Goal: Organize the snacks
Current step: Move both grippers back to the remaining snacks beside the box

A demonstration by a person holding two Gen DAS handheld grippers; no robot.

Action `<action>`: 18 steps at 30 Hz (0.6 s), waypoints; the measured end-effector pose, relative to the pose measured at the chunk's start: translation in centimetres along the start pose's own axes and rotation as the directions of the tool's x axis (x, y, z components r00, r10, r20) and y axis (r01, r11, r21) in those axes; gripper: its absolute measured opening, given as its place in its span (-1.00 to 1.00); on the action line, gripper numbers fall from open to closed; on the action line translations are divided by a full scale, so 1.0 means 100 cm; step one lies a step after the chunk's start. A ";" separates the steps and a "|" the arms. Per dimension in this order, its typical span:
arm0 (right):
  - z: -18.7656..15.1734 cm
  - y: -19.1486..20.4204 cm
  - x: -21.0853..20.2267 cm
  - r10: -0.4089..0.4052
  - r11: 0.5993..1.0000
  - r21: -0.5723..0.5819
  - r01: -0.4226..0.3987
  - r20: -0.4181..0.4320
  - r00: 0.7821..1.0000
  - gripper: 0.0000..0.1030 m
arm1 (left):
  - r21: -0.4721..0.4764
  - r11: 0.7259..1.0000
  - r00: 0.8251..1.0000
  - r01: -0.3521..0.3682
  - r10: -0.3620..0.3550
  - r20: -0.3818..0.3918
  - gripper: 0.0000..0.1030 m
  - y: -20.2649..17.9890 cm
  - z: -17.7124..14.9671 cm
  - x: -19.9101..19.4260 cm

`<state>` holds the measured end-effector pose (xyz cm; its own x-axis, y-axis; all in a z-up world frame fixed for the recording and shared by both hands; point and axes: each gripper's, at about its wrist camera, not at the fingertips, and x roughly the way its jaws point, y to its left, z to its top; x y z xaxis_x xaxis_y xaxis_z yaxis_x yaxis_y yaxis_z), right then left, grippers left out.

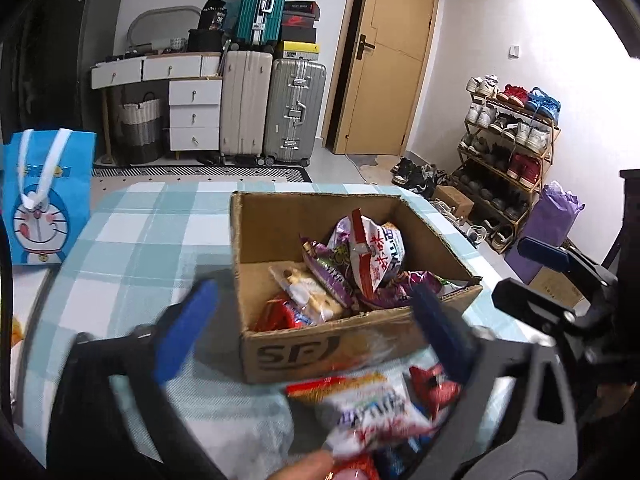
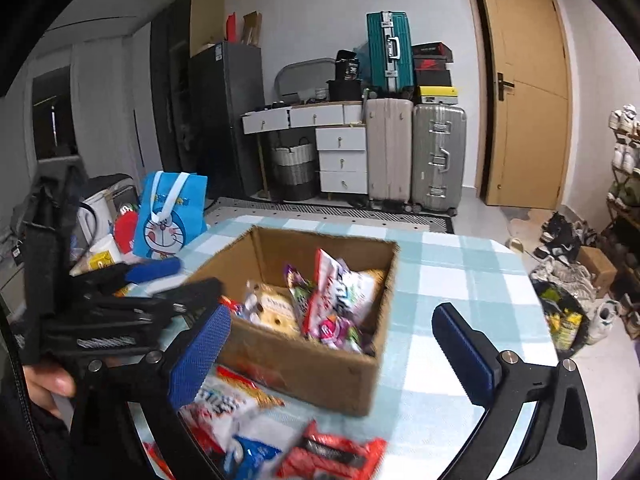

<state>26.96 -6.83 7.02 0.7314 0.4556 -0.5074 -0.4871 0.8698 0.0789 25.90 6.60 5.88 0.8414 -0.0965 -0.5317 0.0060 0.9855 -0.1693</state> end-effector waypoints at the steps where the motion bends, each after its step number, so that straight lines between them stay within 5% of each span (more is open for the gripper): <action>1: -0.003 -0.001 -0.003 -0.004 1.000 0.009 0.004 -0.006 1.000 0.99 | 0.004 1.000 1.000 -0.005 0.005 0.004 0.98 0.001 -0.005 -0.009; 8: -0.028 -0.024 -0.023 0.049 0.986 0.162 -0.037 -0.070 0.996 0.99 | 0.001 0.999 0.998 -0.032 0.032 -0.051 0.98 0.008 -0.039 -0.045; 18: -0.065 -0.034 -0.018 0.021 0.983 0.185 0.008 -0.159 0.987 0.99 | -0.028 0.998 0.992 -0.051 0.047 -0.116 0.98 0.014 -0.075 -0.051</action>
<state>24.26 -11.87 2.09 0.6357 0.4382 -0.6355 -0.3842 0.8936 0.2319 17.56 7.47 2.18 0.7723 -0.0655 -0.6319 -0.0517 0.9849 -0.1652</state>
